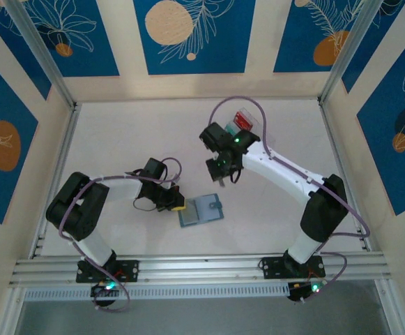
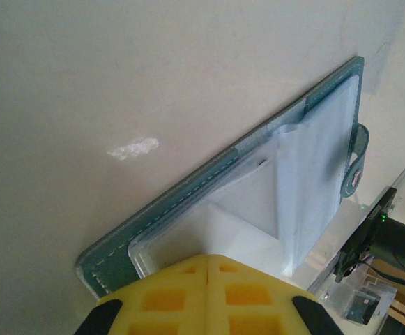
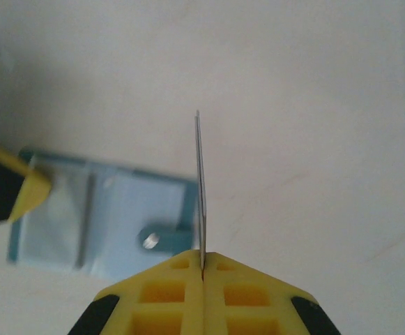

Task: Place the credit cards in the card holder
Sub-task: Pick up the credit card from the storage box, then adjust the credit card in the card holder.

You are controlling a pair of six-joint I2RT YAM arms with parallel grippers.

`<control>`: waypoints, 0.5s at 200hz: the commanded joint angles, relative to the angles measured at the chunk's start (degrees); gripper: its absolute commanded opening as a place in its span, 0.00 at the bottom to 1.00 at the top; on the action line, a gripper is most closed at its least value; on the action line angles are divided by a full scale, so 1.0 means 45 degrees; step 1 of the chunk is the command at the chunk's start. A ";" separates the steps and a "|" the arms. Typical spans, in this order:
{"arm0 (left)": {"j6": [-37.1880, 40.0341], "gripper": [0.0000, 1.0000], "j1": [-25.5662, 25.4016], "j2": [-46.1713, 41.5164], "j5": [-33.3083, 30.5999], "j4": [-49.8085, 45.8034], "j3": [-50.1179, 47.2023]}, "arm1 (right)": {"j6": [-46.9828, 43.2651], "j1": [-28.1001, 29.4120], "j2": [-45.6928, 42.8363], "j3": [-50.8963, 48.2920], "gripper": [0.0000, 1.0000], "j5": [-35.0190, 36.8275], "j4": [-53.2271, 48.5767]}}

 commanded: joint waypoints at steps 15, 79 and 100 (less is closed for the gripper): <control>0.0369 0.00 -0.0017 0.0149 -0.1088 -0.1262 -0.0648 | 0.2476 0.0940 -0.0235 -0.1703 0.00 -0.3652 0.1377; 0.0420 0.00 -0.0016 0.0029 -0.1066 -0.1282 -0.0685 | 0.2852 0.1172 0.1137 -0.2034 0.00 -0.4399 0.2219; 0.0422 0.00 -0.0026 0.0008 -0.1066 -0.1263 -0.0685 | 0.2793 0.1118 0.1384 -0.2004 0.00 -0.4281 0.2327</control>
